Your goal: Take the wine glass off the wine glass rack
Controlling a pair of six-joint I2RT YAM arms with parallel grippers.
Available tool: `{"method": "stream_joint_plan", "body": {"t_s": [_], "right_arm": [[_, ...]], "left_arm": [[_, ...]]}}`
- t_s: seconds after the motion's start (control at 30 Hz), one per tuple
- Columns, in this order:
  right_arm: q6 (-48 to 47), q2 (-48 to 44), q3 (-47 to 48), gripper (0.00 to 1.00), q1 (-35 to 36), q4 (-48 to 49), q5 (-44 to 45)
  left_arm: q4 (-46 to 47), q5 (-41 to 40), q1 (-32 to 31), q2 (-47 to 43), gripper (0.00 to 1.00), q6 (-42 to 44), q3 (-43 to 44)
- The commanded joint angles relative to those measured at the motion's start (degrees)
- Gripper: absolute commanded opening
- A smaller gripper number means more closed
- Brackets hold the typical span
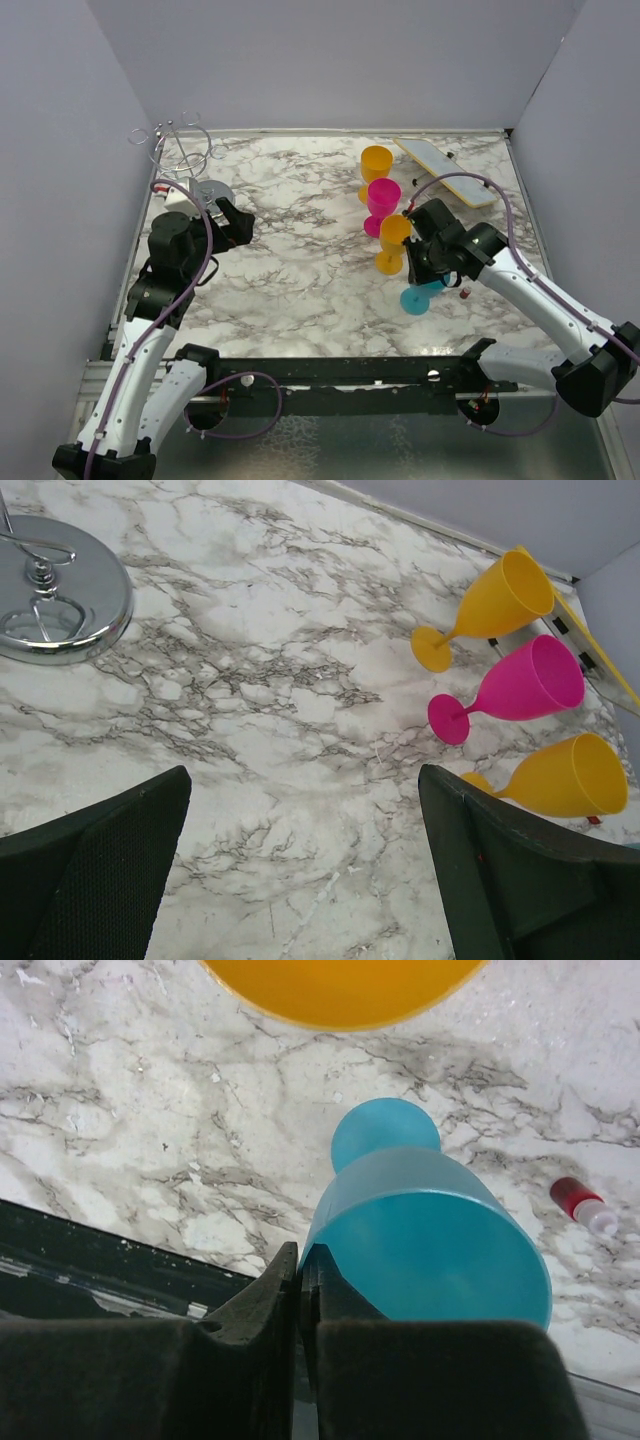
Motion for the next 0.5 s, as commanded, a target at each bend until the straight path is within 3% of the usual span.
{"method": "stream_joint_plan", "body": {"t_s": [0.0,0.47], "right_arm": [[0.76,1.06,-0.82,0.04,0.94,4.99,1.87],[0.03,1.97,-1.03,0.09,2.64,7.71,-0.87]], "left_arm": [[-1.28,-1.82,0.12,-0.87,0.99,2.4,2.45],[-0.87,-1.06,0.14,2.19,0.99,2.01,3.1]]}}
